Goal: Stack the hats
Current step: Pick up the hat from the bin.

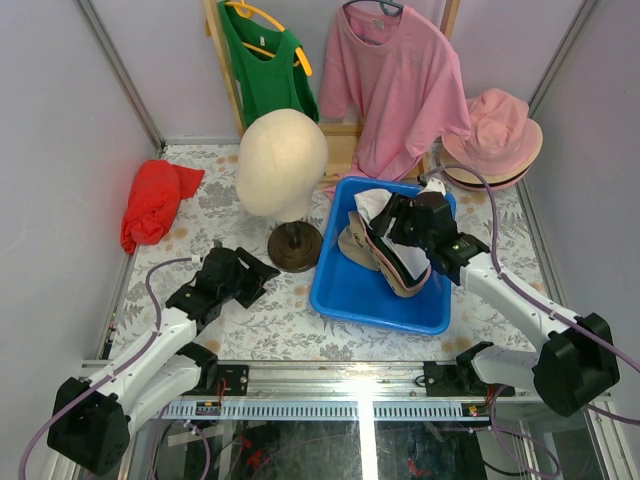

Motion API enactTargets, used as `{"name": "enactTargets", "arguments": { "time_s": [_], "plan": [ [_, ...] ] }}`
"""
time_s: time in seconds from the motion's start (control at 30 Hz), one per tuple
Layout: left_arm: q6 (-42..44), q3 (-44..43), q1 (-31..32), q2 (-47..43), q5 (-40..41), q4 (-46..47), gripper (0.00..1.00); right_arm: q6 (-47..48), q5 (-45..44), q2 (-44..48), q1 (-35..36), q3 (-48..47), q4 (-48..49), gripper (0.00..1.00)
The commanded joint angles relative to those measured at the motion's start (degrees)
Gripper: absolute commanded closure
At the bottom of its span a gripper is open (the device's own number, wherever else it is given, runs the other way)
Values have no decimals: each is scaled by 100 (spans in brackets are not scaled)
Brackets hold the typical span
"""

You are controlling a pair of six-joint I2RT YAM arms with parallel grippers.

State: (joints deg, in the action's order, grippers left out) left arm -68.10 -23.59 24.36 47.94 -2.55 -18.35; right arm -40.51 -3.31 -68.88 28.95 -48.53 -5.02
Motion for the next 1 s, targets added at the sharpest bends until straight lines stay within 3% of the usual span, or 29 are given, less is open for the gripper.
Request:
{"name": "enactTargets", "arguments": {
  "time_s": [0.0, 0.23, 0.33, 0.43, 0.5, 0.97],
  "plan": [
    [140, -101, 25, -134, -64, 326, 36, -164, 123, -84, 58, 98, 811, 30],
    [52, 111, 25, -333, -120, 581, 36, -269, 240, -393, 59, 164, 1332, 36],
    [42, 174, 27, -440, -80, 592, 36, -262, 231, -313, 57, 169, 1376, 55],
    [5, 223, 22, -561, -30, 569, 36, -182, 97, -86, 54, 140, 1234, 88],
    [-39, 245, 25, -623, -16, 578, 36, -99, 64, 75, 54, 57, 1031, 96],
    [94, -104, 25, -705, -458, 1055, 36, 4, -35, 1020, 52, -941, 11, 100]
  ]
}}
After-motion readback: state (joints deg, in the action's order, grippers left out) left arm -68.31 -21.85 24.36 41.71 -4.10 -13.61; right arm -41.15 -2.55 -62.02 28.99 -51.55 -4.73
